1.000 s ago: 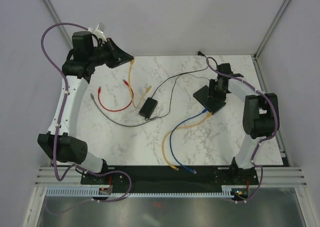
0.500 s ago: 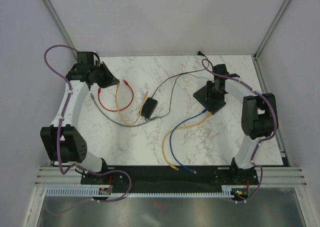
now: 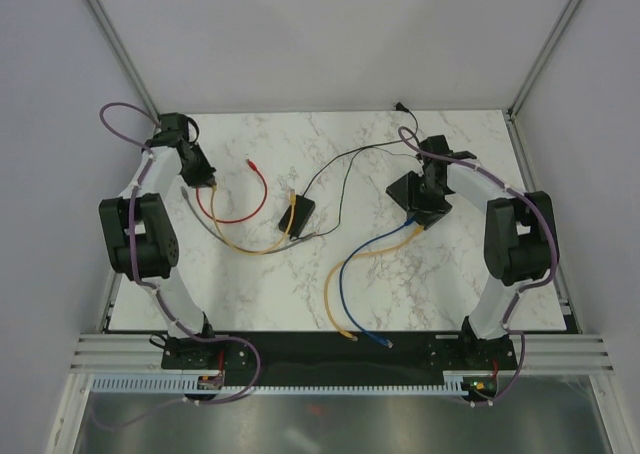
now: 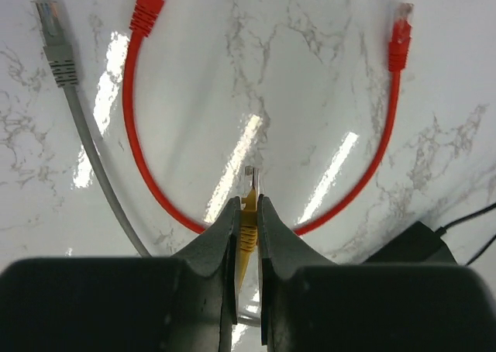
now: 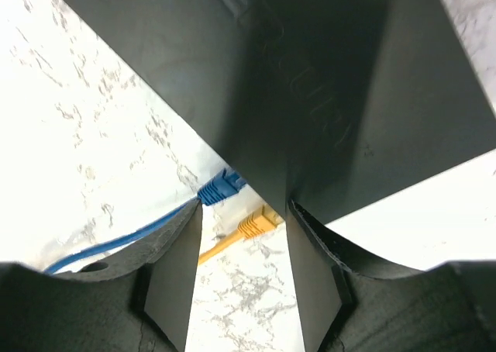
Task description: Pull the plug from the switch port
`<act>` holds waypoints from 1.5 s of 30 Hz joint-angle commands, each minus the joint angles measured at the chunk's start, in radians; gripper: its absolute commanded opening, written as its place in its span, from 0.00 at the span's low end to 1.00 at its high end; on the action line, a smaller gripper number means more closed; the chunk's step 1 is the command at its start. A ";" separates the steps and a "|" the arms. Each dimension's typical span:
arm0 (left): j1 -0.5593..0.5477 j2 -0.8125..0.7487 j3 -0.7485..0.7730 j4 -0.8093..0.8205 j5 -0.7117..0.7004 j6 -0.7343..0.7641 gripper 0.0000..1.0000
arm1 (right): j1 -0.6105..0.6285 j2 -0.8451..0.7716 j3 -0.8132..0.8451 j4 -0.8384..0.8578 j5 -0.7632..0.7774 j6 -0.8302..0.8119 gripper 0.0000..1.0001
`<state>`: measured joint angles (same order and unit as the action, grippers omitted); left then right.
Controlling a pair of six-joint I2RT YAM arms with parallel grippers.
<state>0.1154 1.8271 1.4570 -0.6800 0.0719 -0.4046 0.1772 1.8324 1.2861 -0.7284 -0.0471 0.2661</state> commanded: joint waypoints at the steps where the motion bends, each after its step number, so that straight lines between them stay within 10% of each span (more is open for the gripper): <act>1: 0.024 0.041 0.089 0.023 -0.061 0.041 0.02 | 0.001 -0.068 -0.031 -0.045 -0.022 0.016 0.56; 16: 0.092 0.162 0.239 -0.018 -0.086 0.069 0.03 | 0.001 -0.174 -0.096 -0.062 0.000 0.012 0.60; 23: 0.095 0.140 0.309 -0.138 -0.126 0.015 0.66 | 0.001 -0.173 -0.077 -0.066 0.000 0.015 0.61; 29: 0.095 0.025 0.275 -0.151 -0.083 -0.002 0.80 | -0.001 -0.168 -0.059 -0.071 0.006 0.016 0.61; 35: 0.047 -0.057 0.214 -0.127 0.169 -0.049 0.73 | -0.013 -0.162 -0.054 -0.077 0.000 0.024 0.62; 45: -0.434 -0.121 0.036 0.214 0.606 -0.145 0.64 | -0.102 -0.144 -0.036 -0.086 -0.040 0.053 0.62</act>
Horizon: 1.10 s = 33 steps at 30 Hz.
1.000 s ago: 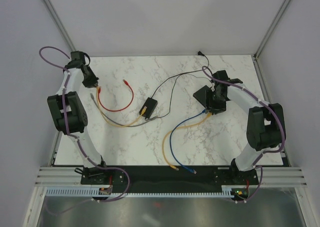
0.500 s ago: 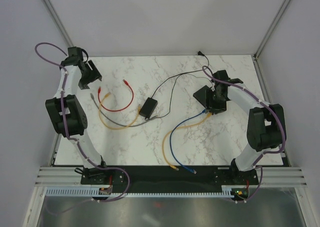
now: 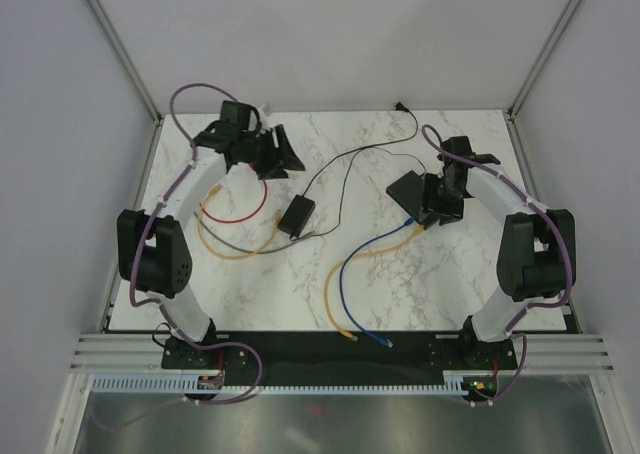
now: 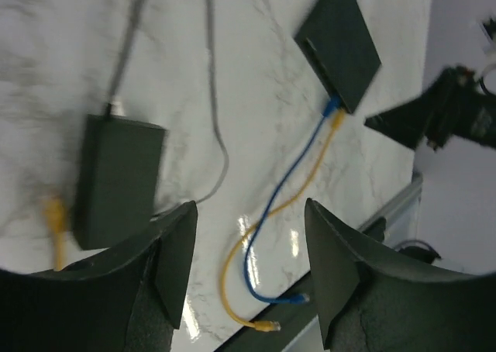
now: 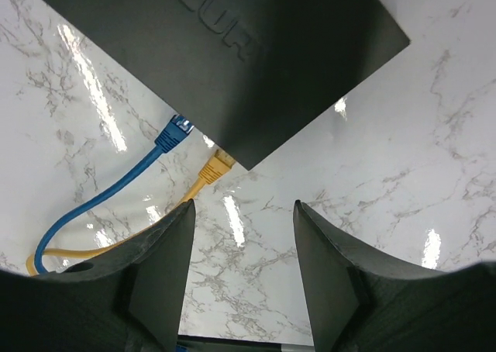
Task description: Pull the plug from the switch port
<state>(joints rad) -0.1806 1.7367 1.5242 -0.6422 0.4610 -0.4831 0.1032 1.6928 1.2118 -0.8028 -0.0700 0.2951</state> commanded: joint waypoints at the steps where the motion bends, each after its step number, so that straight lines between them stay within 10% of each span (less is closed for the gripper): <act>1: -0.173 -0.011 -0.039 0.211 0.238 -0.075 0.64 | -0.043 -0.002 0.040 -0.012 -0.028 0.030 0.62; 15: -0.493 0.371 0.057 0.601 0.386 -0.296 0.67 | -0.131 0.065 0.081 0.013 -0.042 0.067 0.61; 33: -0.534 0.616 0.298 0.598 0.304 -0.287 0.56 | -0.183 0.143 0.037 0.151 -0.136 0.081 0.55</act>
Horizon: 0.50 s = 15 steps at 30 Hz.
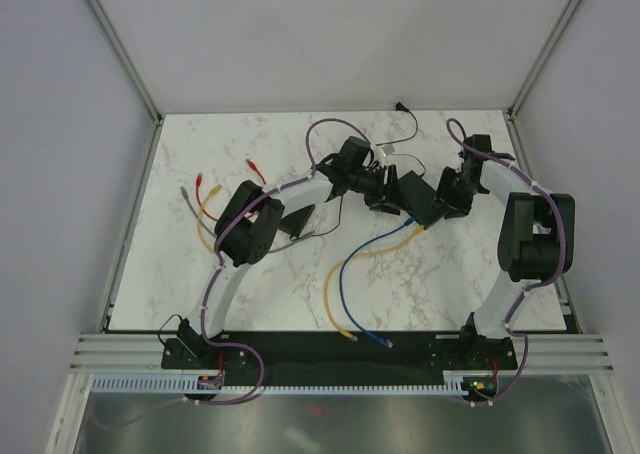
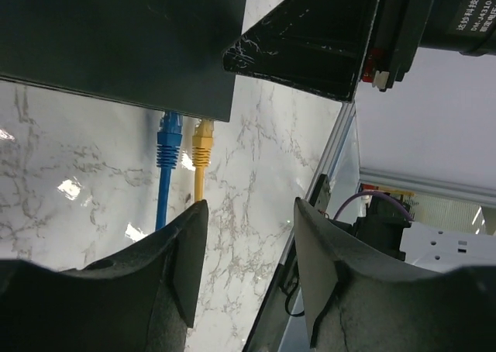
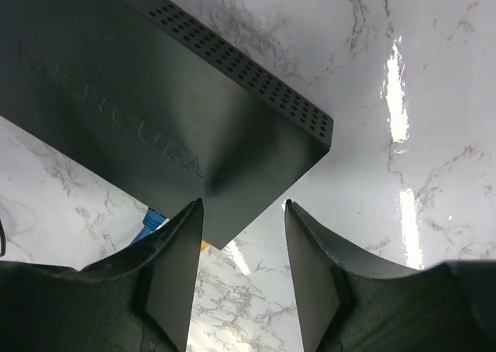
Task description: Pull the plug from the switch port
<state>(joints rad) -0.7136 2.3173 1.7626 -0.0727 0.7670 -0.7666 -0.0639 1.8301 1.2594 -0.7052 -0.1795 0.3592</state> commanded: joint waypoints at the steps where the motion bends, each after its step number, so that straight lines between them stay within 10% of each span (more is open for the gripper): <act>1: -0.001 0.043 0.064 0.027 -0.005 -0.008 0.55 | -0.020 0.006 -0.015 0.059 -0.029 0.018 0.54; 15: -0.010 0.152 0.152 0.018 -0.058 0.016 0.50 | -0.025 0.011 -0.084 0.130 -0.069 0.015 0.44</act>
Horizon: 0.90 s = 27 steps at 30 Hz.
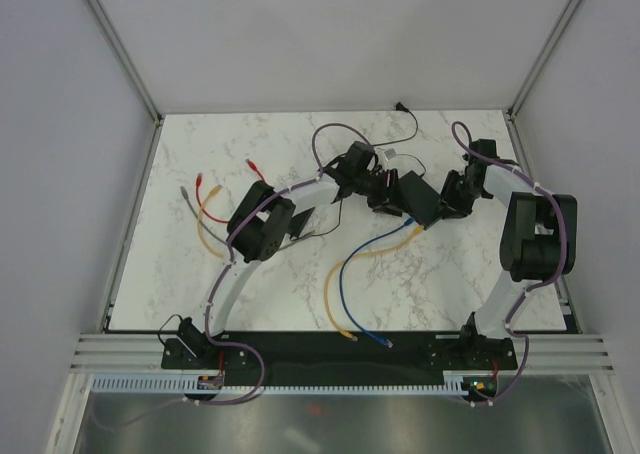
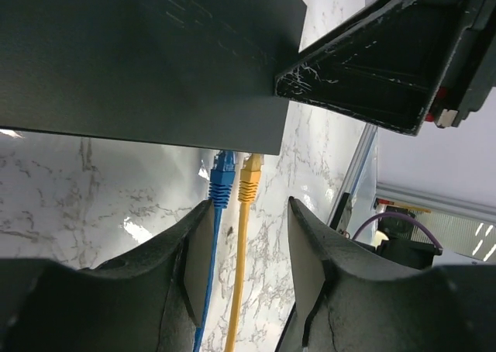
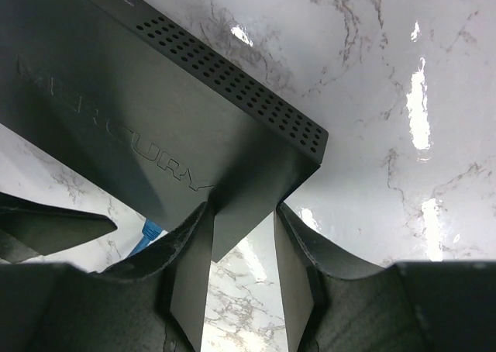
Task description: Pull the plug from the switch port
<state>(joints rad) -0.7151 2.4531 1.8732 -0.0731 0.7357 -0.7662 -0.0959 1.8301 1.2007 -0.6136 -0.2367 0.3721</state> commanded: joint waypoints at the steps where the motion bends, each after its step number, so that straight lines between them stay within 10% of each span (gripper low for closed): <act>1: -0.012 0.023 0.038 0.013 -0.032 0.018 0.50 | 0.005 0.011 -0.027 0.038 -0.012 0.001 0.44; 27: -0.043 0.113 0.069 -0.059 -0.174 -0.101 0.54 | 0.005 0.021 -0.056 0.067 -0.036 0.005 0.43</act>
<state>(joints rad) -0.7475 2.5267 1.9312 -0.0738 0.6495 -0.8497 -0.1055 1.8275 1.1839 -0.5938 -0.2619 0.3748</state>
